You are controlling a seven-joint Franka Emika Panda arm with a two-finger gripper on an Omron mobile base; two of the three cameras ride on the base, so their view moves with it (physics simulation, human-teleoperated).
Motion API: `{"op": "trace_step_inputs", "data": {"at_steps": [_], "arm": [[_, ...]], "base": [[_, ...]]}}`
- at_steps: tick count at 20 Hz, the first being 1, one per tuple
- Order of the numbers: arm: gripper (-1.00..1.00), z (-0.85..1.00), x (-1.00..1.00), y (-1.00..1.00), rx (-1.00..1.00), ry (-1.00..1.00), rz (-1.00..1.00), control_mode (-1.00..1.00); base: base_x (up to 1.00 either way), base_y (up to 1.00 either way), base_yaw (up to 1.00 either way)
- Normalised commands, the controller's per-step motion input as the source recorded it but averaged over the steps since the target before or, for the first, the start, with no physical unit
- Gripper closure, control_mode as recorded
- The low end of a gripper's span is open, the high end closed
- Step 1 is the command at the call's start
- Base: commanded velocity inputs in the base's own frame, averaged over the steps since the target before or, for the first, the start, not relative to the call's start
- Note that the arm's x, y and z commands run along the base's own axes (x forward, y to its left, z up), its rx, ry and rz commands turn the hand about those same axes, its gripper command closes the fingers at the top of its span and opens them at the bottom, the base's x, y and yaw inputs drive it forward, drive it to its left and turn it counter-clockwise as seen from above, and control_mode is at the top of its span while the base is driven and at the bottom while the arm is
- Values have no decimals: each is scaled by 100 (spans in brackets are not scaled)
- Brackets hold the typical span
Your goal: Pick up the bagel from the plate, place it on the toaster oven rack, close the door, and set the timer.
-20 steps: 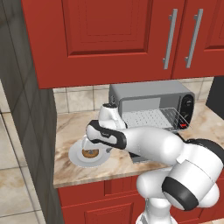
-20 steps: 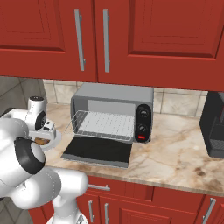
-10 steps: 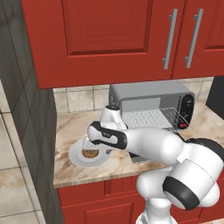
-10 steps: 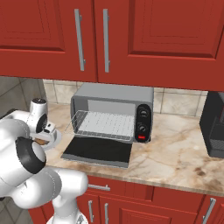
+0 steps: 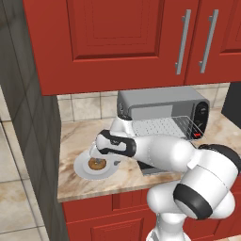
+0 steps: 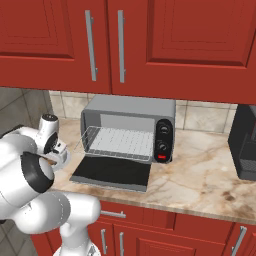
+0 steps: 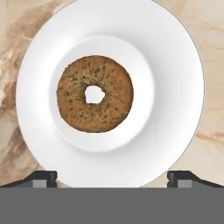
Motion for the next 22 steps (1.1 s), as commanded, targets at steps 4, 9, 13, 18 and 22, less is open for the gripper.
{"op": "trace_step_inputs", "data": {"at_steps": [4, 9, 13, 18, 22], "arm": [[-100, -6, 12, 3, 1, 0, -12, -100], [-100, -5, 13, 9, 0, 0, -13, -100], [-100, -5, 2, 2, 0, 0, -11, -100], [-100, -9, 6, 0, 0, 0, -10, -100], [-100, -6, 10, 0, 0, 0, -9, -100]], "base": [[0, 0, 0], [0, 0, 0], [0, 0, 0], [0, 0, 0], [0, 0, 0]]}}
